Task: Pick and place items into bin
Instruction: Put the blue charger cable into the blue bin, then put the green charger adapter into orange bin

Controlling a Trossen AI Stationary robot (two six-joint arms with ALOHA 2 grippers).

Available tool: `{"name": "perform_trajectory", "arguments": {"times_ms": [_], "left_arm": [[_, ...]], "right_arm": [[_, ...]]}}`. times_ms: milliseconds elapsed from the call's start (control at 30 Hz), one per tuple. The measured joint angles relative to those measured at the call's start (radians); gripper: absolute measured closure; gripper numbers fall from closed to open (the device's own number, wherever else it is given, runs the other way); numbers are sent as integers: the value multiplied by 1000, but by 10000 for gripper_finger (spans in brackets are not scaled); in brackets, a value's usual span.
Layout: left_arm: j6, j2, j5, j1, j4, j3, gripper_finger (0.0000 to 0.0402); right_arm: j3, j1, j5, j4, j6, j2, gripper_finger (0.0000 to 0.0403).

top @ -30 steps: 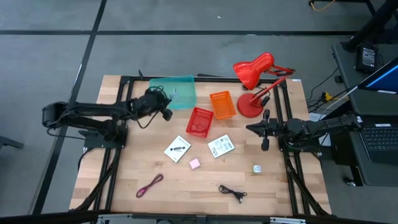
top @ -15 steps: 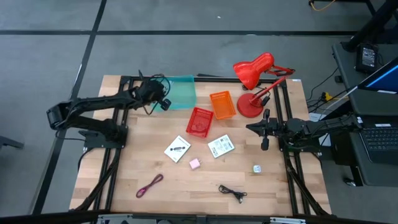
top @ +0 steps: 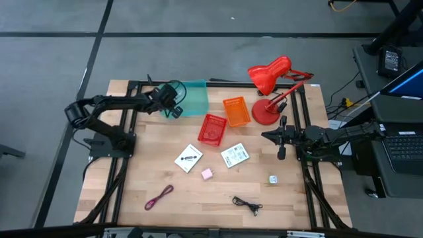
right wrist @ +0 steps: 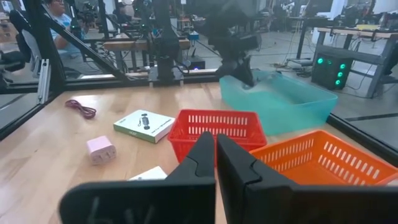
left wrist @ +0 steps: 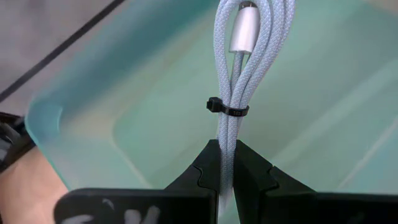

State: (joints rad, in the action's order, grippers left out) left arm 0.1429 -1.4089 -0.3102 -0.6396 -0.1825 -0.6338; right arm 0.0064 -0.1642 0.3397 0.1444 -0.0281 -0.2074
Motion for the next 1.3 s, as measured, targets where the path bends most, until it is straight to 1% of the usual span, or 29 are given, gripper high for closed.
{"name": "perform_trajectory", "arguments": {"times_ms": [167, 367, 667, 833, 967, 1100, 1300], "left_arm": [[0, -15, 35, -5, 4, 0, 378], [-34, -15, 36, -5, 6, 0, 359], [-35, -14, 32, -5, 7, 0, 350], [-52, -14, 32, -4, 12, 0, 327], [-72, -9, 10, -4, 49, 0, 308], [-146, 36, 26, -1, 83, 1, 302], [-171, 182, 103, 46, 98, 1, 314]], "right_arm": [[0, 0, 0, 0, 11, 0, 402], [0, 0, 0, 0, 11, 0, 402], [0, 0, 0, 0, 11, 0, 402], [0, 0, 0, 0, 10, 0, 402], [0, 0, 0, 0, 8, 0, 402], [0, 0, 0, 0, 7, 0, 402], [0, 0, 0, 0, 6, 0, 402]]}}
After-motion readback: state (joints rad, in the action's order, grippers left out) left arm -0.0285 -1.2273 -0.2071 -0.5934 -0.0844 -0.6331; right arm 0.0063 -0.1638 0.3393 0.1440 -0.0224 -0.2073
